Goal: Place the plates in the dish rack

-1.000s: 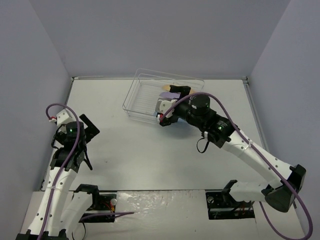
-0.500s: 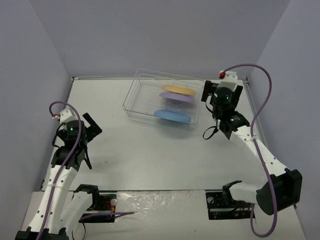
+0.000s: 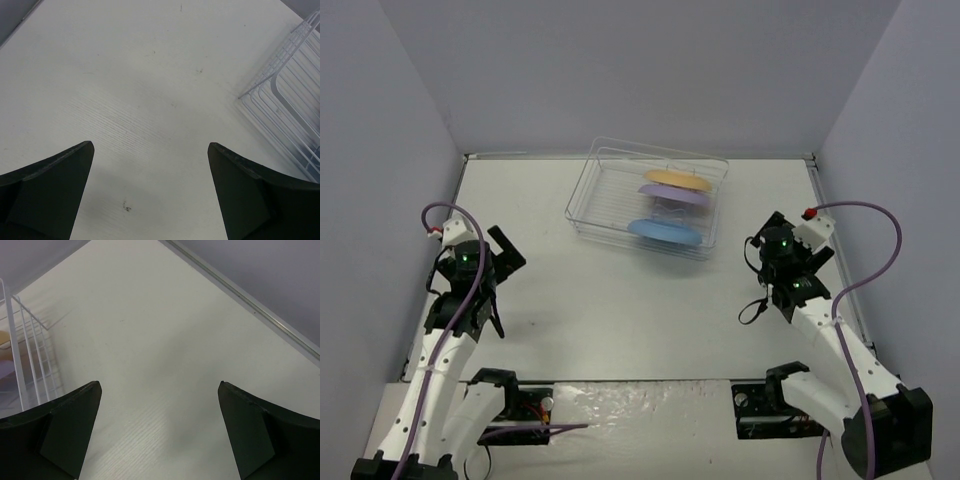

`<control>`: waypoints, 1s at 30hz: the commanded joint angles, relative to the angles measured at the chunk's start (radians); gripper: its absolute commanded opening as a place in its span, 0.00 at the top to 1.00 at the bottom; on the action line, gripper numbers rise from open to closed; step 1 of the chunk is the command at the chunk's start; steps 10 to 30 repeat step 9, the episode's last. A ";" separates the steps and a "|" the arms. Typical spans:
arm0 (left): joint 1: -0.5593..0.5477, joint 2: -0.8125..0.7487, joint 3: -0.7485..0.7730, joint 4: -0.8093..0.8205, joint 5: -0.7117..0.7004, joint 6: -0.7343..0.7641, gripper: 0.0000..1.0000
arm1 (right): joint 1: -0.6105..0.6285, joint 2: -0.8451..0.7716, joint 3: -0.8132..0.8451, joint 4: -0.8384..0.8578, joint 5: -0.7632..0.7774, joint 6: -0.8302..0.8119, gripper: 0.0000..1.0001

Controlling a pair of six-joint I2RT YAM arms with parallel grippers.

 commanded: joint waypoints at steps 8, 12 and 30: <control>0.005 0.006 0.008 0.074 0.003 0.023 0.03 | 0.004 -0.133 -0.023 0.003 0.157 0.062 0.00; 0.006 0.006 0.008 0.073 0.004 0.023 0.03 | 0.004 -0.153 -0.032 0.019 0.149 0.056 0.00; 0.006 0.006 0.008 0.073 0.004 0.023 0.03 | 0.004 -0.153 -0.032 0.019 0.149 0.056 0.00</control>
